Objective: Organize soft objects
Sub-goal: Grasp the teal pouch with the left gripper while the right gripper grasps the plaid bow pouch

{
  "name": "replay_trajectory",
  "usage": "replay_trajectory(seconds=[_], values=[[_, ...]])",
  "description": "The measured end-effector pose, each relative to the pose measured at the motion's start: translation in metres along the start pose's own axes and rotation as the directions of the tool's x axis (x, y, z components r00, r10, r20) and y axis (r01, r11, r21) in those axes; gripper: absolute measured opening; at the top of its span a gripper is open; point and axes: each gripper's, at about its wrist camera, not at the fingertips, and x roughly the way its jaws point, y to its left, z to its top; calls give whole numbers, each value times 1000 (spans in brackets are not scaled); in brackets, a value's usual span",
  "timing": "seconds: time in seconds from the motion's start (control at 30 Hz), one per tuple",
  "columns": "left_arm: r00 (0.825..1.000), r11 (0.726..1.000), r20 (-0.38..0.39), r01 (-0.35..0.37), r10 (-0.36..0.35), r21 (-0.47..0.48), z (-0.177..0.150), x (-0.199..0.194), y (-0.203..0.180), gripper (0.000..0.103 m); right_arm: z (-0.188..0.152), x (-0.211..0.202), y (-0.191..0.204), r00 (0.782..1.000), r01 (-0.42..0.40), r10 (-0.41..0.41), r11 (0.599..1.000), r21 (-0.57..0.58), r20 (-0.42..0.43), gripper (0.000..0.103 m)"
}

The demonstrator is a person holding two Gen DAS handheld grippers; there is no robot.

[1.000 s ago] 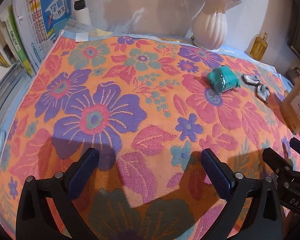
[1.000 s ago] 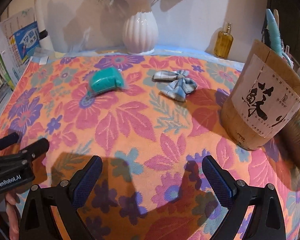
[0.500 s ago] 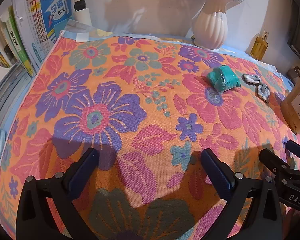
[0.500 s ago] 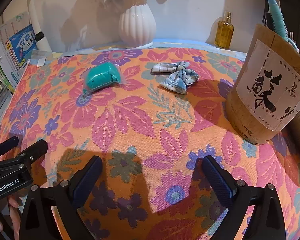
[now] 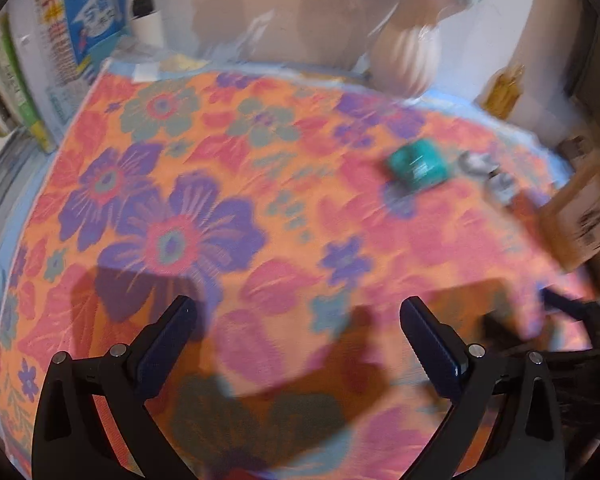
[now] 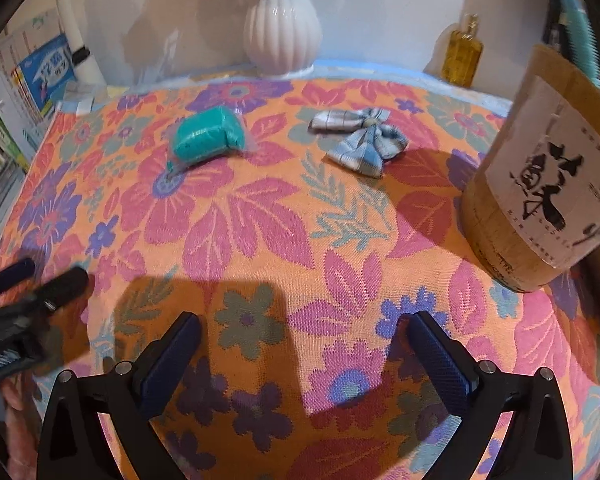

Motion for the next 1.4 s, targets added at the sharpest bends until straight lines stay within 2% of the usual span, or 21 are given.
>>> replay_trajectory(seconds=[0.07,0.1,0.23,0.33,0.4,0.47,0.53,0.6,0.67,0.73,0.83,0.87,0.9,0.93,0.97,1.0,1.07,1.17,1.27,1.33,1.4], values=[[998,998,40,55,-56,28,15,-15,-10,101,15,2,-6,994,8,-4,999,35,-106,103],[995,996,64,76,-80,55,24,-22,-16,101,20,1,-9,994,16,-10,998,54,-109,103],[980,988,163,92,-111,124,49,-30,-25,102,57,-13,-25,1000,26,-27,989,147,4,103],[975,989,179,117,-131,86,56,-17,-13,102,74,4,-40,996,-84,78,954,286,32,103],[970,985,170,165,-173,58,60,-5,-5,101,80,15,-47,994,-108,92,918,382,59,91],[971,981,147,176,-186,78,62,7,-11,101,89,25,-49,994,-97,63,895,436,92,89],[970,968,108,200,-217,150,66,23,-26,101,98,31,-46,993,-68,14,883,464,119,89],[962,947,58,252,-268,197,68,40,-39,101,110,37,-40,991,-16,-48,890,456,127,89],[949,921,-3,308,-317,237,70,59,-52,100,117,42,-39,989,5,-70,895,445,129,91],[950,918,-8,305,-313,255,73,69,-60,100,120,44,-39,985,14,-87,904,427,152,91],[938,907,3,335,-347,256,79,72,-62,97,119,46,-42,975,11,-100,914,404,200,89],[933,905,14,344,-358,252,81,71,-62,94,117,44,-44,973,10,-104,910,414,205,84],[933,908,29,341,-358,243,82,70,-61,87,116,43,-46,971,10,-110,905,425,211,79],[935,910,27,337,-354,240,83,73,-61,70,112,40,-47,970,12,-113,905,425,214,78],[940,913,-2,333,-342,234,84,79,-62,60,110,39,-47,970,14,-114,907,420,214,76],[944,917,-23,324,-328,230,84,85,-63,57,110,39,-44,970,22,-117,913,406,212,73],[950,920,-5,303,-312,249,83,83,-66,49,112,40,-38,971,35,-122,926,377,208,67],[961,927,17,261,-276,268,76,78,-68,47,112,39,-27,968,45,-122,944,328,218,45],[978,954,88,164,-191,251,67,65,-64,47,107,33,-17,962,7,-83,960,281,259,31],[985,970,87,126,-147,206,57,57,-57,47,98,17,-9,936,-12,-72,972,233,345,31],[983,976,101,135,-154,174,43,45,-49,47,88,8,-1,926,16,-89,980,198,366,31]])
